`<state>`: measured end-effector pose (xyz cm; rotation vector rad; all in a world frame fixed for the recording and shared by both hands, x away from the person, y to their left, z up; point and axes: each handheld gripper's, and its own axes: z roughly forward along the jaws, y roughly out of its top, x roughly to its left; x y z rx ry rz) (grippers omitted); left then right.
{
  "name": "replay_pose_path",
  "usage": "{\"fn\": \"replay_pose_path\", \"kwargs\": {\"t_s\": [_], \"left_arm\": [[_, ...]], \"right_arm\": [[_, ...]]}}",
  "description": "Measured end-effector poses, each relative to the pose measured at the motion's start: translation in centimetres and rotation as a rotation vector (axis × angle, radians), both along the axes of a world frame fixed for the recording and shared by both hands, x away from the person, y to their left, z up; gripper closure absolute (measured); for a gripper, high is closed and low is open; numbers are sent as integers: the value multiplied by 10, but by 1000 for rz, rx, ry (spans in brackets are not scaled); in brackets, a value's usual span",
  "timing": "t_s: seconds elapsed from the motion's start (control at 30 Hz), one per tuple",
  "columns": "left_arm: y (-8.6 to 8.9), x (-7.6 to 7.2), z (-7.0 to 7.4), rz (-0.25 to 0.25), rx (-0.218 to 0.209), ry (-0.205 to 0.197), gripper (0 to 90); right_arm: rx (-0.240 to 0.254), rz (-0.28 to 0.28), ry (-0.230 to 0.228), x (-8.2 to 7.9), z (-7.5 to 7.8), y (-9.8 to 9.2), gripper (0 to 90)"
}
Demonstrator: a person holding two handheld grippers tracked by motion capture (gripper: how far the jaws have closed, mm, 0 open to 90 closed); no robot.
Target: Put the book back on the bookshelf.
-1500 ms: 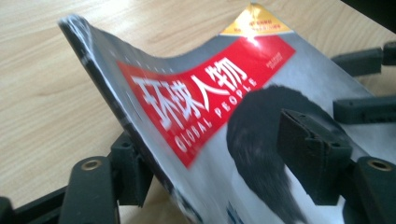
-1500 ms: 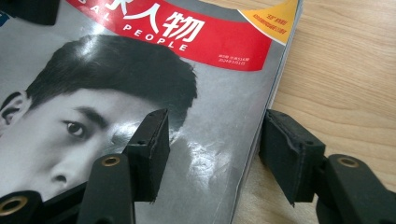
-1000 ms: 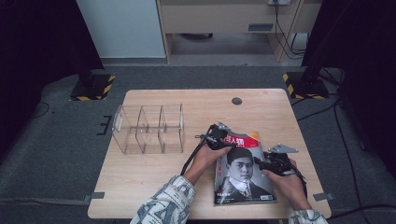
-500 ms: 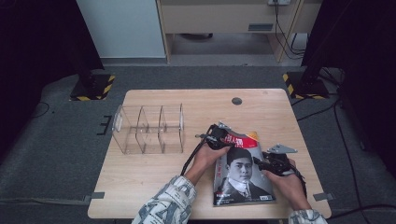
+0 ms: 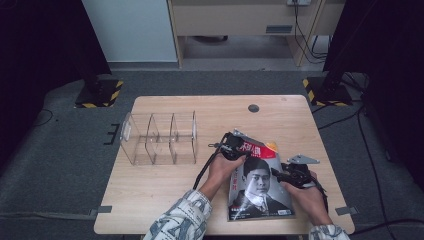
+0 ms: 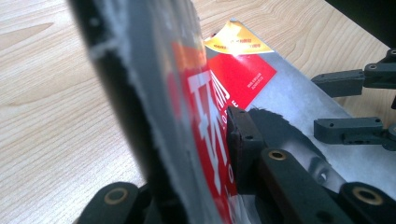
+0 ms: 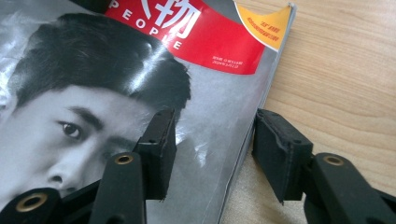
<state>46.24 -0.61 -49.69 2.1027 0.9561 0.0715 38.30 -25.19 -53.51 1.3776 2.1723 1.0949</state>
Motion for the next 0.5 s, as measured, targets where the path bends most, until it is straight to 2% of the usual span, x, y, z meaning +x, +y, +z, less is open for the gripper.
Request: {"fn": "replay_pose_path", "kwargs": {"t_s": [0.03,0.13,0.27,0.33,0.5], "left_arm": [[0,0,0,0,0,0,828],[1,-2,3,-5,-7,-5,835],[2,-4,5,-4,-18,-11,842],[2,-5,6,-6,-23,-14,846],[4,-9,11,-3,-31,-25,853]], "right_arm": [[4,2,-2,0,1,-2,479],[55,-48,-42,-2,7,-10,460],[14,-141,-18,-1,5,-22,391],[24,-183,-10,-1,4,-27,378],[-12,-225,-12,-1,3,-35,377]]}}
